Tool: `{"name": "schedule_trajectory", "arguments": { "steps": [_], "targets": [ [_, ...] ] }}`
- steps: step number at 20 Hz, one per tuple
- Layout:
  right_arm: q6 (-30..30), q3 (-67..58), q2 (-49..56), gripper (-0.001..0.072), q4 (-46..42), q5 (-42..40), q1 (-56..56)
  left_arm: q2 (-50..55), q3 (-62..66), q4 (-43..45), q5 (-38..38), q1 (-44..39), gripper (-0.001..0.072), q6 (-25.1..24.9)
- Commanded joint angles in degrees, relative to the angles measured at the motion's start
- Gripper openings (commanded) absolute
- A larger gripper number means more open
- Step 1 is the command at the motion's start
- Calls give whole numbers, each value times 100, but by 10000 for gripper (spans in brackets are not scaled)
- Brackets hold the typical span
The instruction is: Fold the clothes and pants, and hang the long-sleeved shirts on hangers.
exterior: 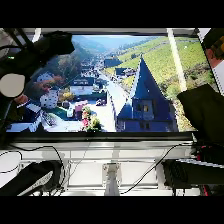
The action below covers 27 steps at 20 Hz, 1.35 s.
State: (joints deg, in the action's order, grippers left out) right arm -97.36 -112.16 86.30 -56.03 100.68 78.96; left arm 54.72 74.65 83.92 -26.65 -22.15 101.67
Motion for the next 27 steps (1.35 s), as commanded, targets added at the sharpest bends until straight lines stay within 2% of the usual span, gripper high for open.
{"name": "schedule_trajectory", "arguments": {
  "steps": [1, 3, 7, 12, 18, 27],
  "targets": [
    [778, -35, -31, 12, 4426, -592, -560, -494, 4, 13, 133, 7, 11, -468],
    [1016, -42, -39, 13, 5665, -861, -1165, -925, 4, 11, 140, 7, 11, -466],
    [999, -70, 28, 14, 6151, -1211, -2371, -1596, 2, 9, 136, 4, 11, -463],
    [1001, -70, 59, 14, 6113, -1982, -3416, -1976, 2, 7, 138, 4, 11, -463],
    [1001, -70, 59, 14, 6109, -1971, -3926, -2031, 2, 7, 138, 4, 11, -461],
    [1001, -70, 59, 14, 6111, -1971, -3936, -2031, 2, 7, 138, 4, 11, -463]
  ]
}}
